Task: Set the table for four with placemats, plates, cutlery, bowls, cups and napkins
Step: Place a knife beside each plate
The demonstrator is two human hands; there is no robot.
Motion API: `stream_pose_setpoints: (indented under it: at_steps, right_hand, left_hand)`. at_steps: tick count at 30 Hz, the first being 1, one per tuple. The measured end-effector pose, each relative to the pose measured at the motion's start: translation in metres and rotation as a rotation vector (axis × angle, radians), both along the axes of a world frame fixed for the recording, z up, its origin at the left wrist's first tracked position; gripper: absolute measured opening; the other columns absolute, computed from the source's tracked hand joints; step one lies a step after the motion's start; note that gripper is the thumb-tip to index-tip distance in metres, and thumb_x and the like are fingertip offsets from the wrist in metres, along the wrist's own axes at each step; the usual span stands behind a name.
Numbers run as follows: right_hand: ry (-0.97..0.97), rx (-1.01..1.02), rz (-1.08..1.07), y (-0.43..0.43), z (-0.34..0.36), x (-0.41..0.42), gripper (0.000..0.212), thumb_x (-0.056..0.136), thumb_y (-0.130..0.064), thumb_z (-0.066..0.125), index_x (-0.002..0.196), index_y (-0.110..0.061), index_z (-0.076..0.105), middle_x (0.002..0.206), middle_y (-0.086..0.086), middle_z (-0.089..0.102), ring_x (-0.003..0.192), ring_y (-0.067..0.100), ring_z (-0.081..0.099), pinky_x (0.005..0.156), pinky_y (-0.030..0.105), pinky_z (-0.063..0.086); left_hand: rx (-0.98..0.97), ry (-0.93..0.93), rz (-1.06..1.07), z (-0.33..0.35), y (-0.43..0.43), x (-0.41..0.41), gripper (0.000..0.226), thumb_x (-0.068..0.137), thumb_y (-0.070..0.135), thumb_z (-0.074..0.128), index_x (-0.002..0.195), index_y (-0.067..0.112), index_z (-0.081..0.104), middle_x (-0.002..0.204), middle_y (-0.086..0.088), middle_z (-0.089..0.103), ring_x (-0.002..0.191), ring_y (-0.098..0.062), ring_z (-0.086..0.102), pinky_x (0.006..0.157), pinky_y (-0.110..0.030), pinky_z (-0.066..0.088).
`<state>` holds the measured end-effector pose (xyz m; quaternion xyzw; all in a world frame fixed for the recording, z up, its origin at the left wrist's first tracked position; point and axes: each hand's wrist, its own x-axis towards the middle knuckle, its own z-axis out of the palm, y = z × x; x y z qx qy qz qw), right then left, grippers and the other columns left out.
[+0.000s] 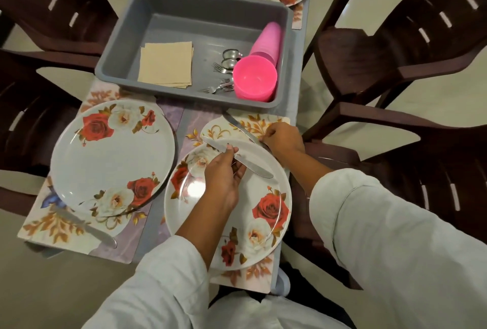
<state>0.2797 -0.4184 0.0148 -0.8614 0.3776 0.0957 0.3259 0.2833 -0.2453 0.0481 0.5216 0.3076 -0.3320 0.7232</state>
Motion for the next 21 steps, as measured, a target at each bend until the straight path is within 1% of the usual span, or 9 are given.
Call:
stream_pose_setpoints:
  at_steps: [2, 4, 6, 8, 10, 12, 14, 18, 21]
  right_hand:
    - [-0.068, 0.030, -0.038, -0.005, 0.004, -0.005, 0.017, 0.096, -0.026, 0.067, 0.082, -0.016, 0.072, 0.079, 0.000, 0.069, 0.073, 0.019, 0.067, 0.059, 0.026, 0.054]
    - [-0.141, 0.071, -0.040, -0.009, 0.014, -0.013, 0.014, 0.099, -0.025, 0.064, 0.088, -0.020, 0.070, 0.079, -0.005, 0.065, 0.065, 0.008, 0.062, 0.054, 0.014, 0.043]
    - [-0.191, 0.143, -0.021, -0.014, 0.024, -0.023, 0.015, 0.099, -0.027, 0.064, 0.090, -0.019, 0.073, 0.075, -0.009, 0.064, 0.063, 0.003, 0.059, 0.055, 0.009, 0.039]
    - [-0.210, 0.270, -0.002, -0.019, 0.031, -0.031, 0.020, 0.099, -0.029, 0.065, 0.086, -0.017, 0.073, 0.075, -0.004, 0.070, 0.068, 0.010, 0.066, 0.064, 0.015, 0.051]
    - [-0.210, 0.480, -0.020, -0.024, 0.038, -0.042, 0.025, 0.099, -0.030, 0.066, 0.091, -0.008, 0.076, 0.084, 0.011, 0.075, 0.075, 0.019, 0.070, 0.071, 0.028, 0.060]
    - [-0.195, 0.582, 0.010, -0.030, 0.048, -0.055, 0.031, 0.098, -0.033, 0.067, 0.096, -0.004, 0.077, 0.085, 0.014, 0.075, 0.071, 0.015, 0.067, 0.064, 0.023, 0.058]
    - [-0.177, 0.582, 0.082, -0.039, 0.061, -0.074, 0.039, 0.096, -0.039, 0.068, 0.093, -0.001, 0.075, 0.074, 0.011, 0.070, 0.061, 0.011, 0.062, 0.056, 0.020, 0.051]
    - [-0.207, 0.777, 0.146, -0.072, 0.075, -0.124, 0.026, 0.094, -0.027, 0.073, 0.103, -0.002, 0.075, 0.091, 0.015, 0.077, 0.076, 0.012, 0.073, 0.071, 0.025, 0.059]
    - [-0.259, 0.807, 0.170, -0.106, 0.085, -0.171, 0.021, 0.092, -0.015, 0.074, 0.106, 0.001, 0.074, 0.087, 0.012, 0.074, 0.073, 0.009, 0.070, 0.068, 0.021, 0.059]
  left_hand:
    - [-0.005, -0.004, 0.005, 0.002, -0.004, -0.003, 0.023, 0.098, 0.024, 0.066, 0.112, 0.007, 0.073, 0.096, -0.006, 0.079, 0.084, -0.017, 0.077, 0.070, -0.028, 0.061]
    - [-0.006, -0.020, 0.004, 0.003, -0.010, -0.007, 0.022, 0.098, 0.022, 0.066, 0.114, 0.008, 0.072, 0.099, -0.007, 0.078, 0.087, -0.018, 0.077, 0.072, -0.030, 0.062]
    - [-0.008, -0.042, 0.007, 0.008, -0.020, -0.013, 0.022, 0.097, 0.021, 0.067, 0.115, 0.008, 0.071, 0.102, -0.009, 0.078, 0.092, -0.021, 0.076, 0.078, -0.034, 0.062]
    - [-0.012, -0.065, 0.012, 0.013, -0.029, -0.019, 0.022, 0.097, 0.022, 0.067, 0.113, 0.008, 0.071, 0.102, -0.010, 0.078, 0.094, -0.022, 0.076, 0.083, -0.035, 0.062]
    - [-0.009, -0.090, 0.014, 0.021, -0.039, -0.029, 0.018, 0.096, 0.023, 0.068, 0.107, 0.010, 0.073, 0.098, -0.008, 0.078, 0.094, -0.023, 0.076, 0.083, -0.035, 0.062]
    - [0.000, -0.107, 0.021, 0.027, -0.050, -0.039, 0.016, 0.095, 0.024, 0.070, 0.103, 0.011, 0.074, 0.098, -0.009, 0.078, 0.093, -0.022, 0.076, 0.083, -0.033, 0.062]
    - [0.006, -0.133, 0.032, 0.033, -0.064, -0.054, 0.019, 0.095, 0.023, 0.070, 0.106, 0.008, 0.073, 0.100, -0.011, 0.078, 0.092, -0.021, 0.075, 0.082, -0.031, 0.061]
    - [0.034, -0.205, 0.063, 0.045, -0.097, -0.097, 0.020, 0.094, 0.022, 0.070, 0.106, 0.007, 0.073, 0.097, -0.010, 0.078, 0.089, -0.021, 0.076, 0.080, -0.031, 0.062]
    - [-0.014, -0.237, 0.119, 0.054, -0.125, -0.142, 0.019, 0.094, 0.017, 0.071, 0.106, 0.002, 0.069, 0.091, -0.012, 0.074, 0.082, -0.018, 0.074, 0.076, -0.029, 0.061]
